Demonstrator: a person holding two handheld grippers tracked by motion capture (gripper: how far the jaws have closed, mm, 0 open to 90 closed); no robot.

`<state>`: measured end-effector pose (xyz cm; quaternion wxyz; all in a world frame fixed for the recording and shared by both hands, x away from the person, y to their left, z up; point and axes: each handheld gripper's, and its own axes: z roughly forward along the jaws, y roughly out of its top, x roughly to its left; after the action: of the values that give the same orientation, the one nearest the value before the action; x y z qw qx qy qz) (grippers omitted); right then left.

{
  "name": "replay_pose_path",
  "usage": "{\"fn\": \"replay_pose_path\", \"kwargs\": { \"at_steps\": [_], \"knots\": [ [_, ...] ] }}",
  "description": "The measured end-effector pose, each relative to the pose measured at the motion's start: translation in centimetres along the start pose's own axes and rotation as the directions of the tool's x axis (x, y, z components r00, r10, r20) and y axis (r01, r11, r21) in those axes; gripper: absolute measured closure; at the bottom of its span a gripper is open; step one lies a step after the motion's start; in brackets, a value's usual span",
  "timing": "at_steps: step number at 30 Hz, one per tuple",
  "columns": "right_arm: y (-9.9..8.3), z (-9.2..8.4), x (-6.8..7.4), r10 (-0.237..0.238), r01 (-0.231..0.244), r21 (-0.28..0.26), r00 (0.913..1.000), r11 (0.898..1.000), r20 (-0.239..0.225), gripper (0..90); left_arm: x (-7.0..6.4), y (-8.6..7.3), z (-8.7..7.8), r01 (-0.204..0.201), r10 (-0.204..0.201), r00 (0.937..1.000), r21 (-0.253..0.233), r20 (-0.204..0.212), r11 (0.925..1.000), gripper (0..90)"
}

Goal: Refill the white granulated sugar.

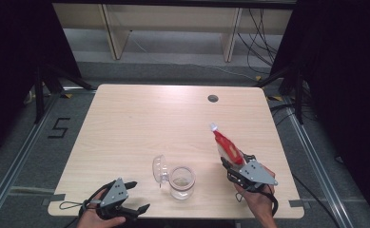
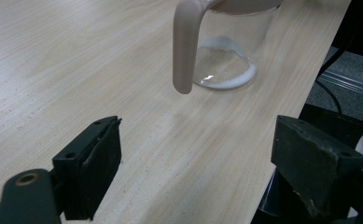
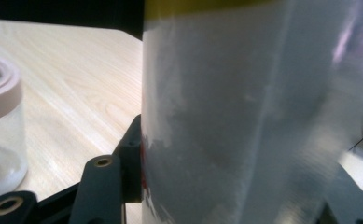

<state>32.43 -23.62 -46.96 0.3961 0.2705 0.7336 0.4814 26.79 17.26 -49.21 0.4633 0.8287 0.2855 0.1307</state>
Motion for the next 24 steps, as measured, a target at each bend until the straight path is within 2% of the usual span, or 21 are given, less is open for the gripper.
{"fn": "replay_pose_path", "kwargs": {
  "at_steps": [1, 2, 3, 8, 9, 13, 14, 15, 16, 17, 18, 19, 20, 24],
  "knots": [
    [0.1, -0.2, 0.1, -0.027, 0.027, 0.006, 0.9996, 1.0, -0.001, 47.4, 0.0, 0.0, 0.0, -0.001, 0.001, 1.0, -0.001, 0.0, 1.0, 15.8],
    [0.4, -0.4, 0.2, -0.063, 0.063, 0.019, 0.998, 0.998, -0.005, 47.4, 0.1, 0.0, -0.1, -0.018, 0.018, 0.9998, 0.012, -0.007, 0.9998, 15.8],
    [0.5, -0.6, 0.3, -0.075, 0.075, 0.023, 0.9972, 0.997, 0.0, 47.4, 0.0, 0.0, -0.1, -0.007, 0.007, 1.0, 0.008, -0.001, 0.9999, 15.8],
    [1.1, -1.3, 0.9, -0.111, 0.111, 0.033, 0.9936, 0.993, -0.023, 47.4, -0.1, -0.1, 0.0, -0.003, 0.003, 1.0, 0.01, 0.001, 0.9999, 15.8],
    [1.2, -1.4, 1.0, -0.106, 0.106, 0.028, 0.9941, 0.994, -0.023, 47.5, 0.1, -0.1, 0.0, -0.019, 0.019, 0.9998, 0.023, -0.001, 0.9995, 15.8],
    [1.6, -1.7, 1.2, -0.174, 0.175, 0.046, 0.9846, 0.984, -0.019, 47.5, 0.0, -0.1, 0.0, -0.007, 0.007, 1.0, 0.013, -0.005, 0.9999, 15.8],
    [1.7, -1.8, 1.3, -0.201, 0.202, 0.05, 0.9794, 0.978, -0.018, 47.5, 0.2, -0.1, -0.1, -0.026, 0.026, 0.9995, 0.026, -0.016, 0.9993, 15.8],
    [1.8, -1.9, 1.3, -0.214, 0.215, 0.049, 0.9766, 0.975, -0.017, 47.5, 0.0, -0.1, -0.1, 0.003, -0.003, 1.0, 0.003, -0.007, 1.0, 15.8],
    [1.9, -1.9, 1.3, -0.225, 0.226, 0.051, 0.9742, 0.973, -0.017, 47.5, 0.1, -0.2, 0.1, 0.006, -0.006, 1.0, -0.008, -0.006, 1.0, 15.8],
    [2.0, -2.0, 1.5, -0.222, 0.223, 0.05, 0.9748, 0.974, -0.021, 47.5, 0.1, -0.1, -0.1, -0.005, 0.005, 1.0, 0.014, -0.006, 0.9999, 15.8],
    [2.1, -2.2, 1.5, -0.242, 0.243, 0.059, 0.9701, 0.968, -0.021, 47.5, 0.1, -0.2, -0.1, -0.004, 0.004, 1.0, 0.013, -0.007, 0.9999, 15.8],
    [2.3, -2.3, 1.5, -0.28, 0.281, 0.063, 0.9597, 0.958, -0.019, 47.5, 0.1, -0.2, -0.1, -0.005, 0.006, 1.0, 0.014, -0.008, 0.9999, 15.8],
    [2.4, -2.4, 1.7, -0.29, 0.291, 0.065, 0.9568, 0.955, -0.015, 47.6, 0.1, -0.2, -0.1, -0.007, 0.007, 0.9999, 0.014, -0.009, 0.9999, 15.8],
    [2.9, -2.6, 2.1, -0.369, 0.37, 0.061, 0.9291, 0.927, -0.029, 47.6, 0.1, -0.2, -0.1, -0.007, 0.007, 0.9999, 0.014, -0.01, 0.9999, 15.8]
  ]
}}
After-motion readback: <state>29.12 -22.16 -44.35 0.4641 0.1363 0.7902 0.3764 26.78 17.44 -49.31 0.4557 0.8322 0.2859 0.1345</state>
